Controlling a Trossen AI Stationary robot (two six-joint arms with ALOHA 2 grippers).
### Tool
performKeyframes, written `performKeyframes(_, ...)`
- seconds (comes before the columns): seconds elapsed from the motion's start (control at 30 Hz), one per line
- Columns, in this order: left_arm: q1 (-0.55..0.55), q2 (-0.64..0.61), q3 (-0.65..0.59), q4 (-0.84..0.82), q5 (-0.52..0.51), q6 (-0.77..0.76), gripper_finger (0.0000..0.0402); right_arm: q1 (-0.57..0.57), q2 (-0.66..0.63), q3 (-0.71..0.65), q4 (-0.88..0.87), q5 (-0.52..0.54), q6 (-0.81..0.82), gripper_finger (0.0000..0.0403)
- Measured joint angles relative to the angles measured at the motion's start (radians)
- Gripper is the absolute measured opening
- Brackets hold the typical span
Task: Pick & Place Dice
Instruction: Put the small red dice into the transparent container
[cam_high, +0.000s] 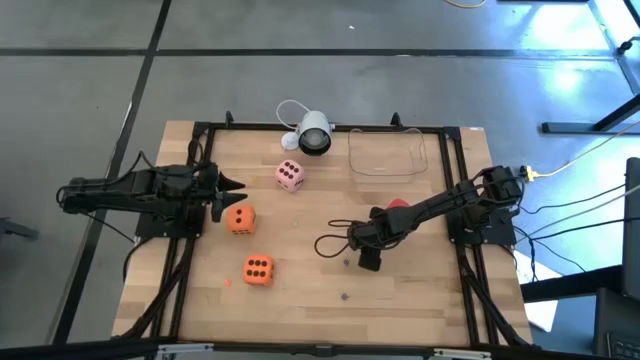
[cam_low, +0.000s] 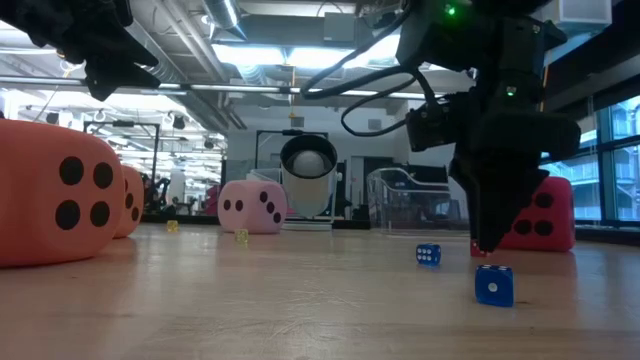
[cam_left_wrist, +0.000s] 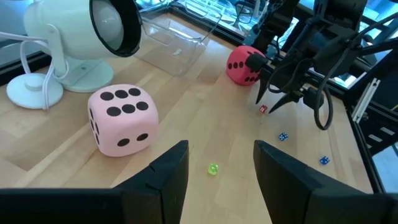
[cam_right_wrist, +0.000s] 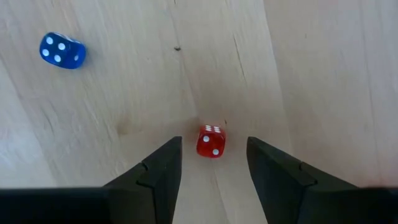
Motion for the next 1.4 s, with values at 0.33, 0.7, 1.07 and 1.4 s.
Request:
performKeyframes(0.33, 0.000, 0.000, 0.000, 0.000, 0.000, 0.000, 0.0176, 0.000, 0.000, -0.002, 0.005, -0.001, 0.003, 0.0142)
performKeyframes(0.7, 0.000, 0.000, 0.000, 0.000, 0.000, -0.015, 0.0176, 0.000, 0.001, -0.002, 0.012, -0.002, 0.008, 0.0126)
performKeyframes(1.07, 0.000, 0.000, 0.000, 0.000, 0.000, -0.016, 0.0176, 0.000, 0.002, -0.003, 0.013, 0.001, 0.007, 0.0127)
performKeyframes(1.4, 0.000, 0.000, 0.000, 0.000, 0.013, -0.016, 0.0176, 0.000, 0.033, 0.001, 0.016, 0.001, 0.003, 0.0108)
